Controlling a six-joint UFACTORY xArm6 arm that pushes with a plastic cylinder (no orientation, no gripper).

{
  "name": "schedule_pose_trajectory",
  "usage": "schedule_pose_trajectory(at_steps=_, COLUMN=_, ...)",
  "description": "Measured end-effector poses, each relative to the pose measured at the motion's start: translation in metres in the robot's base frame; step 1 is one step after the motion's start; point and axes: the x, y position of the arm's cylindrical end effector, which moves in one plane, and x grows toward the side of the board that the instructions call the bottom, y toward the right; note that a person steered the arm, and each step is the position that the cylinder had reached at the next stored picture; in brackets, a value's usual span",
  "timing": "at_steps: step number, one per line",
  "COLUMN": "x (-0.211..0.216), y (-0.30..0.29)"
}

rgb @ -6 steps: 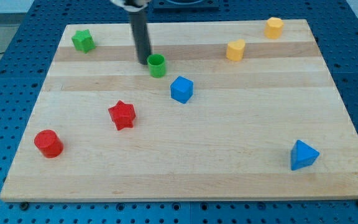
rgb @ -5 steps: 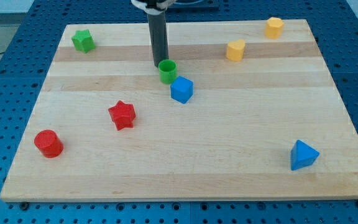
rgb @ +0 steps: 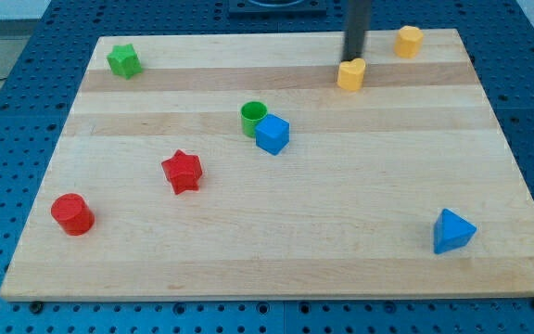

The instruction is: Move the yellow heart into the blue cube

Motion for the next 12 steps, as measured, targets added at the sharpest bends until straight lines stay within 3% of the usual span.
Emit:
schedule_pose_trajectory(at_steps=1, x=0.007, y=0.013)
schedule_pose_trajectory(at_steps=2, x=0.043, y=-0.083)
schedule_pose_trajectory(at_steps=3, x=0.047, y=-0.109)
schedule_pose_trajectory(at_steps=6, x=0.047, y=-0.102)
schedule_pose_trajectory(at_steps=8, x=0.027, y=-0.134)
schedule_pose_trajectory(at_steps=10, x=0.07, y=-0.139)
schedule_pose_trajectory(at_steps=11, x=0.045, y=-0.114)
schedule_pose_trajectory(at_steps=12, x=0.068, y=-0.11)
